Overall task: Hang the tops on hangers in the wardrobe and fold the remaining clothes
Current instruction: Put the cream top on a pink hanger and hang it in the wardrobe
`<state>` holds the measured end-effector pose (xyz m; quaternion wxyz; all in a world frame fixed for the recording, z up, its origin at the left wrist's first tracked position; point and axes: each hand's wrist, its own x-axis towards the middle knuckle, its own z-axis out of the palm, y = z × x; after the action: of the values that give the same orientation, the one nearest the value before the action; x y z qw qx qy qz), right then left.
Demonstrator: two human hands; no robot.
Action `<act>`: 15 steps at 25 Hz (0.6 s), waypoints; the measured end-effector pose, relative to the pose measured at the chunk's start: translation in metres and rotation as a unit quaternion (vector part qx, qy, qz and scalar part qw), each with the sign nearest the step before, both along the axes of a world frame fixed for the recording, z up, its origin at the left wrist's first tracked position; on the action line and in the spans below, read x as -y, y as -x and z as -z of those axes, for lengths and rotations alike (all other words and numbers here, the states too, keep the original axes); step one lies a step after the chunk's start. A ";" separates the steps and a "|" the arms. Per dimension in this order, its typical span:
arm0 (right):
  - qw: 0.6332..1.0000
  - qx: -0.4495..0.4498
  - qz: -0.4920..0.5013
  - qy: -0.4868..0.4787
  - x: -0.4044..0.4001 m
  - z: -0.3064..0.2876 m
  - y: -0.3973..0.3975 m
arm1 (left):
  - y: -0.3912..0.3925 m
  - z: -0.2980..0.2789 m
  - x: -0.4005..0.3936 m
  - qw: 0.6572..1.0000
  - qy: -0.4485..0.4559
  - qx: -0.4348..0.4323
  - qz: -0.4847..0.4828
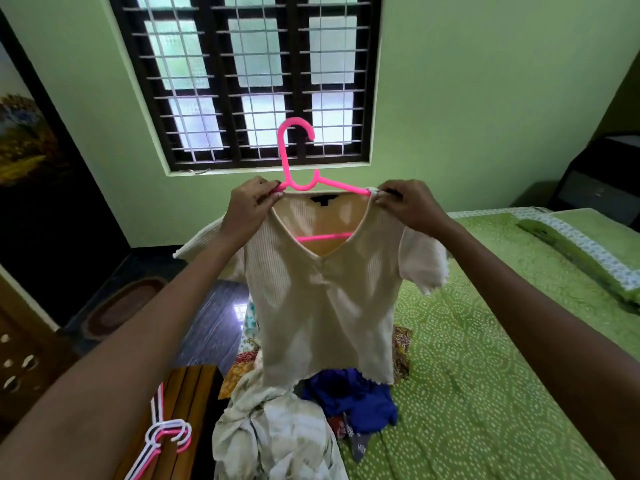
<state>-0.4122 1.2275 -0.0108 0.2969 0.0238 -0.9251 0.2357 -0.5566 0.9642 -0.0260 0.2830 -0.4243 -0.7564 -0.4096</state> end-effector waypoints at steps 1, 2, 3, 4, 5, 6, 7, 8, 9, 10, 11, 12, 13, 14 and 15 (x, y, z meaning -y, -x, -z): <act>1.000 0.004 0.009 0.002 -0.001 -0.002 -0.005 | -0.001 -0.001 -0.001 1.000 0.004 0.000 0.004; 1.000 0.007 0.021 0.002 -0.001 -0.003 -0.011 | -0.001 -0.002 -0.001 1.000 0.013 0.002 0.010; 0.999 0.009 0.035 0.000 -0.002 -0.003 -0.018 | -0.001 -0.003 -0.001 1.000 0.025 0.006 0.018; 0.999 0.008 0.049 0.000 -0.003 -0.003 -0.026 | -0.001 -0.002 -0.002 0.999 0.035 0.009 0.030; 0.998 0.007 0.061 0.002 -0.002 -0.003 -0.035 | -0.002 -0.001 -0.003 0.998 0.043 0.009 0.043; 0.997 0.008 0.074 0.003 0.000 -0.002 -0.044 | -0.004 0.000 -0.006 0.997 0.047 0.009 0.058; 0.996 0.011 0.087 0.004 0.001 -0.001 -0.053 | -0.006 0.002 -0.010 0.996 0.049 0.008 0.073; 0.995 0.014 0.103 0.007 0.002 0.001 -0.063 | -0.009 0.003 -0.015 0.995 0.049 0.010 0.088; 0.993 0.016 0.117 0.010 0.003 0.002 -0.073 | -0.012 0.005 -0.020 0.993 0.047 0.014 0.103; 0.991 0.013 0.134 0.013 0.004 0.004 -0.086 | -0.017 0.005 -0.027 0.991 0.045 0.018 0.122; 0.988 0.009 0.151 0.017 0.005 0.006 -0.101 | -0.022 0.006 -0.035 0.989 0.043 0.020 0.141; 0.985 0.003 0.173 0.018 0.004 0.008 -0.117 | -0.029 0.006 -0.046 0.986 0.044 0.020 0.160; 0.980 -0.001 0.196 0.018 0.004 0.009 -0.135 | -0.038 0.006 -0.057 0.982 0.047 0.019 0.180; 0.976 0.001 0.219 0.016 0.003 0.009 -0.154 | -0.048 0.005 -0.070 0.978 0.051 0.018 0.201; 0.971 0.006 0.240 0.014 0.001 0.009 -0.174 | -0.059 0.005 -0.083 0.974 0.054 0.019 0.221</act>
<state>-0.2387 1.2263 -0.0200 0.3400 -0.2041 -0.9021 0.1702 -0.4974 1.0471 -0.0306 0.1471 -0.5878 -0.6703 -0.4286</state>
